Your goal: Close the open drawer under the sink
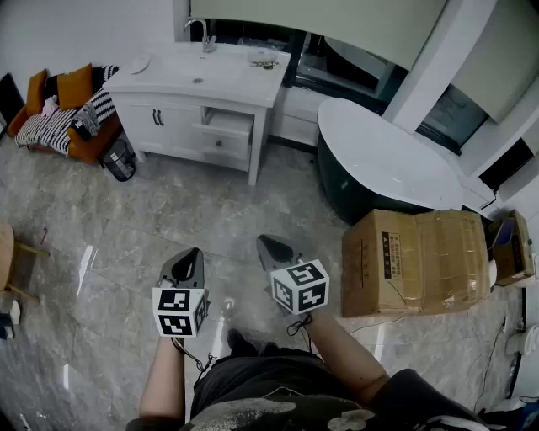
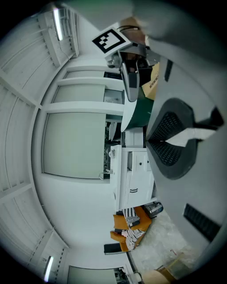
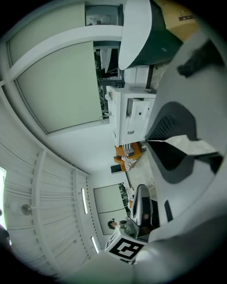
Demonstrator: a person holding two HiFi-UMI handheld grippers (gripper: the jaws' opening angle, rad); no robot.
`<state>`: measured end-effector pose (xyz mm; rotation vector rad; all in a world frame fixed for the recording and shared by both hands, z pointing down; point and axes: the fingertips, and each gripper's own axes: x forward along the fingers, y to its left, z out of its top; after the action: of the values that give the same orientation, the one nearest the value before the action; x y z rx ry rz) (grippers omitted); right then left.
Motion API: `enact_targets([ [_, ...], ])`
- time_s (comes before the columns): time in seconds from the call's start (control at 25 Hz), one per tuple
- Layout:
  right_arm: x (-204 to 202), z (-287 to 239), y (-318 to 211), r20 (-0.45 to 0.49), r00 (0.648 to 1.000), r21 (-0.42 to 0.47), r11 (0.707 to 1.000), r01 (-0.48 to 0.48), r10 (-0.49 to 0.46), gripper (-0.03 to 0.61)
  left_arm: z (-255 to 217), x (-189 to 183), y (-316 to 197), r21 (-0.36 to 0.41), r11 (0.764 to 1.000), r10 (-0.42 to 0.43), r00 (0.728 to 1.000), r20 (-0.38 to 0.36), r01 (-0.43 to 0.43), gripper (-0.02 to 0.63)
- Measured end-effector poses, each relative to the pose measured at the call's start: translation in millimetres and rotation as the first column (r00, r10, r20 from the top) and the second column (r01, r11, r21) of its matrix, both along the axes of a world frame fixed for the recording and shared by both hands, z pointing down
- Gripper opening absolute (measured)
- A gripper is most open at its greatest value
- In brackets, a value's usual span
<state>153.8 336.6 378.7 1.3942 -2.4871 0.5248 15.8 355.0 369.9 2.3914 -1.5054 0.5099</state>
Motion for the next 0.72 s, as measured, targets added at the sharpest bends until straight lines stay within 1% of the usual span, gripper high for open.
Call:
enact_targets([
  [0.24, 9.4, -7.8, 7.0, -0.015, 1.000, 0.008, 1.000, 0.018, -0.018, 0.028, -8.6, 13.5, 10.5, 0.012, 1.000, -0.012, 1.000, -0.014, 0.012, 0.014],
  [0.56, 10.7, -7.9, 9.7, -0.019, 1.000, 0.007, 1.000, 0.024, -0.024, 0.026, -11.1, 17.4, 10.8, 0.019, 1.000, -0.012, 1.000, -0.024, 0.012, 0.014],
  [0.64, 10.6, -8.3, 8.7, -0.010, 1.000, 0.009, 1.000, 0.014, -0.014, 0.026, -12.6, 15.9, 10.0, 0.023, 1.000, -0.015, 1.000, -0.028, 0.016, 0.014],
  [0.72, 10.5, -10.0, 6.2, 0.025, 1.000, 0.016, 1.000, -0.008, 0.007, 0.028, -14.1, 10.9, 9.3, 0.033, 0.999, -0.021, 0.999, -0.028, 0.022, 0.014],
])
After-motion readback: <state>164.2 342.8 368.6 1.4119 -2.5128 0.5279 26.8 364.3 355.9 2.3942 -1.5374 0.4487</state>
